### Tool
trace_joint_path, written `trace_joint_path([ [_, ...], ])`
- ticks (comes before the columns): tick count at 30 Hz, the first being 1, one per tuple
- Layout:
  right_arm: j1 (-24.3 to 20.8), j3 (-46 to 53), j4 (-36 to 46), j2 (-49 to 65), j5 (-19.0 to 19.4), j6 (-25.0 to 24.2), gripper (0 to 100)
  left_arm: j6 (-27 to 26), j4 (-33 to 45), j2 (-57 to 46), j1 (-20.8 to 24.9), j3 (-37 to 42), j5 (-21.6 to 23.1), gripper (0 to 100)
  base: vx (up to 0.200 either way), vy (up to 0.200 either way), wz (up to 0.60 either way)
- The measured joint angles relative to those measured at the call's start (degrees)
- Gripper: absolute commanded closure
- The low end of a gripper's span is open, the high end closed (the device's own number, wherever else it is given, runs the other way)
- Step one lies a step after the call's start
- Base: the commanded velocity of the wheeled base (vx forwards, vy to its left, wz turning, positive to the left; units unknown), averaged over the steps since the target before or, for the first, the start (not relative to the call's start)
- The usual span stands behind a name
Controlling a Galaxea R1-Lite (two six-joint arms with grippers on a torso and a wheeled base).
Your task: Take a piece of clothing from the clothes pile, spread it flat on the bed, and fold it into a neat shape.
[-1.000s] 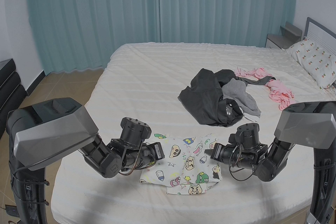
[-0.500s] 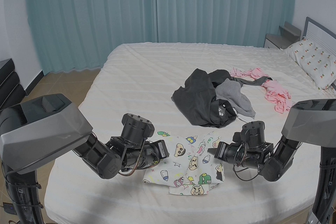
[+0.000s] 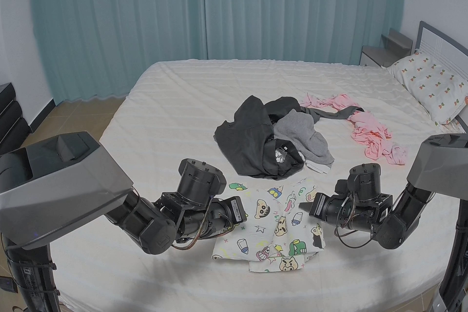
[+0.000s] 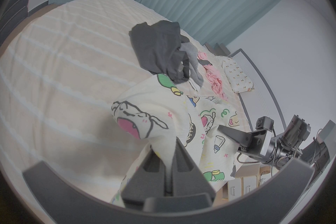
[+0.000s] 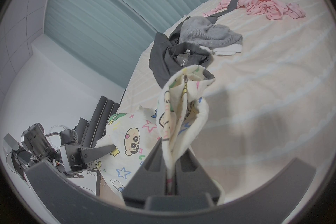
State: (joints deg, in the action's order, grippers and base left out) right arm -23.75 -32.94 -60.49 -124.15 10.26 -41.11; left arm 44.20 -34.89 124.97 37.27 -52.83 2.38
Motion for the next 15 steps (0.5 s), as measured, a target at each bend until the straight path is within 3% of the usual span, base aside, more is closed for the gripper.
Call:
trace_joint_path([
  [15, 1.71, 0.37, 2.02, 1.93, -0.01, 2.41, 100, 0.18, -0.09, 0.54, 2.08, -0.88, 0.16, 100, 0.0, -0.2, 0.0],
])
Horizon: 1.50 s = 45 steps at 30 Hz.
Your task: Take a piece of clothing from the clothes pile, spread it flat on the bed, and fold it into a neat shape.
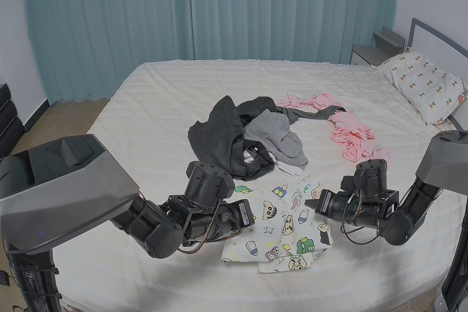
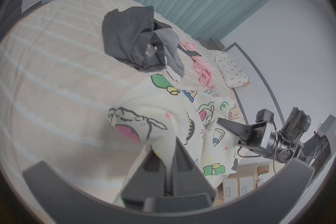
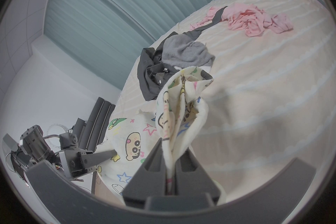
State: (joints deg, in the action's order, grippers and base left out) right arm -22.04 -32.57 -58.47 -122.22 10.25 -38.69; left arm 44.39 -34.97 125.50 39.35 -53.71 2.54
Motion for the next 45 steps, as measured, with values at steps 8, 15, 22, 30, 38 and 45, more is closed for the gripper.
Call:
trace_joint_path([
  [8, 0.33, 0.07, 0.91, -1.65, -0.07, 1.77, 100, 2.46, -0.6, 1.9, 0.06, -1.0, -0.11, 100, 0.0, 0.0, 0.0],
  [15, 0.38, -0.48, 0.57, -4.29, -0.22, 2.33, 100, 3.01, -0.28, 2.41, -0.66, -0.59, 0.13, 100, 0.0, 0.0, 0.0],
  [22, 1.1, -0.66, 0.39, -5.97, -0.4, 3.0, 100, 3.18, -0.39, 2.65, -2.1, 0.66, 0.15, 100, 0.0, 0.0, 0.0],
  [30, 1.87, -0.67, 0.17, -8.18, -0.51, 3.47, 100, 3.21, -0.63, 3.88, -3.58, 1.73, 0.17, 100, 0.0, 0.0, 0.0],
  [38, 1.97, -1.41, -0.9, -11.19, -0.46, 3.94, 100, 2.8, -1.07, 6.47, -5.29, 2.19, 0.04, 0, 0.0, 0.0, 0.0],
  [45, 2.32, -1.57, -0.9, -13.19, -0.55, 4.68, 0, 2.68, -0.79, 7.44, -5.68, 2.12, -0.43, 0, 0.0, 0.0, 0.0],
])
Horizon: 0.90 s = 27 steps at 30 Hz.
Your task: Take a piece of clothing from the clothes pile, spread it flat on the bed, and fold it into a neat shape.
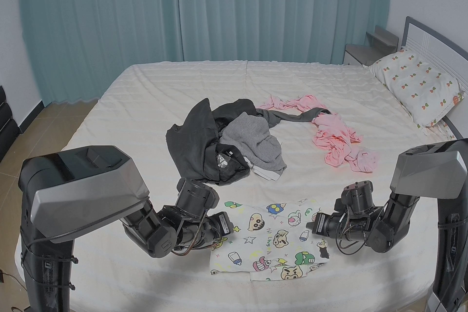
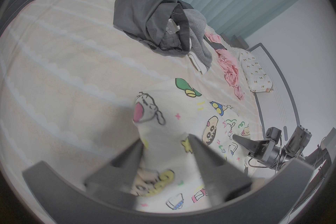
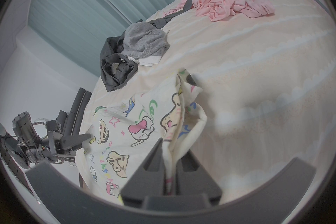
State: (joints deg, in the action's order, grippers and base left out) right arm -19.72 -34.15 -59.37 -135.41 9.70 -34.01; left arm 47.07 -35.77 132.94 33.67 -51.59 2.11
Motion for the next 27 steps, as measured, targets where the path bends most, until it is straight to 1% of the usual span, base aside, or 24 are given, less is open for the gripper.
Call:
trace_joint_path([
  [5, 0.49, -0.35, -1.12, -1.28, -0.18, 0.9, 0, -0.1, -0.09, 0.2, -0.24, 0.11, -0.11, 0, 0.0, 0.0, 0.0],
  [12, 2.41, 4.17, -7.56, -0.04, -1.45, 2.43, 0, -0.82, -0.49, -0.28, -1.23, 2.95, 0.0, 0, 0.0, 0.0, 0.0],
  [15, 2.73, 7.5, -8.51, 1.79, -1.37, 5.24, 0, -3.39, -0.99, -1.07, -1.73, 5.25, 0.07, 0, 0.0, 0.0, 0.0],
  [18, 3.02, 10.75, -10.4, 3.91, -1.01, 9.11, 0, -7.77, -2.38, -1.85, -2.01, 8.18, 0.16, 0, 0.0, 0.0, 0.0],
  [21, 3.02, 12.74, -13.82, 5.47, -0.82, 10.25, 0, -9.25, -5.8, -2.58, -2.34, 10.97, 0.43, 0, 0.0, 0.0, 0.0],
  [24, 2.52, 14.38, -19.05, 6.63, -0.73, 9.92, 0, -9.63, -12.46, -3.28, -2.41, 13.75, 1.08, 0, 0.0, 0.0, 0.0],
  [27, 1.16, 15.68, -22.49, 7.3, -0.68, 9.06, 0, -9.72, -19.05, -3.94, -2.43, 16.12, 1.66, 0, 0.0, 0.0, 0.0],
])
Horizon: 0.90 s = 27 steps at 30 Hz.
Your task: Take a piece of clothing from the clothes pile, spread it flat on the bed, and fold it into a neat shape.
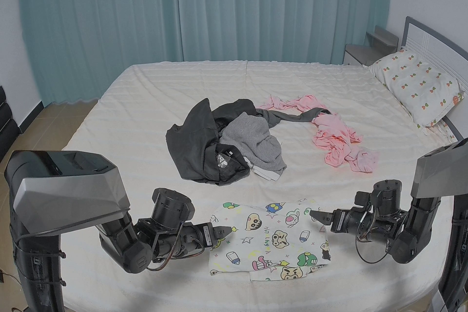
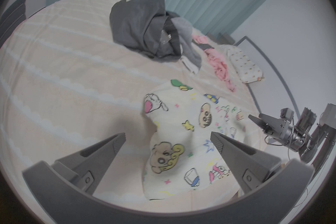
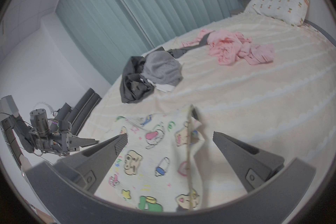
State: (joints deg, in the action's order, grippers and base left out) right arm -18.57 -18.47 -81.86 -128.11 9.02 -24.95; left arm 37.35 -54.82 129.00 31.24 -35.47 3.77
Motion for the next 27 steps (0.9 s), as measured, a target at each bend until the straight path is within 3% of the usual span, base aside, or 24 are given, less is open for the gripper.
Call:
trace_joint_path([
  [5, -4.36, 2.4, -3.93, 0.61, 0.04, -1.34, 0, 2.77, -5.3, -1.22, 0.37, 1.68, 1.12, 0, 0.0, 0.0, 0.0],
  [12, -8.41, 3.91, -6.17, -2.46, -0.02, -2.63, 0, 5.01, -5.97, -1.52, 2.99, 1.66, 4.02, 0, 0.0, 0.0, 0.0],
  [20, -10.03, 4.64, -7.09, -9.16, -0.16, -2.33, 0, 3.78, -8.92, 5.4, 6.99, 0.3, -0.87, 0, 0.0, 0.0, 0.0],
  [27, -10.98, 8.02, -7.16, -12.41, -0.44, 2.76, 0, -3.28, -7.39, 8.2, 8.33, 1.39, -3.67, 0, 0.0, 0.0, 0.0],
])
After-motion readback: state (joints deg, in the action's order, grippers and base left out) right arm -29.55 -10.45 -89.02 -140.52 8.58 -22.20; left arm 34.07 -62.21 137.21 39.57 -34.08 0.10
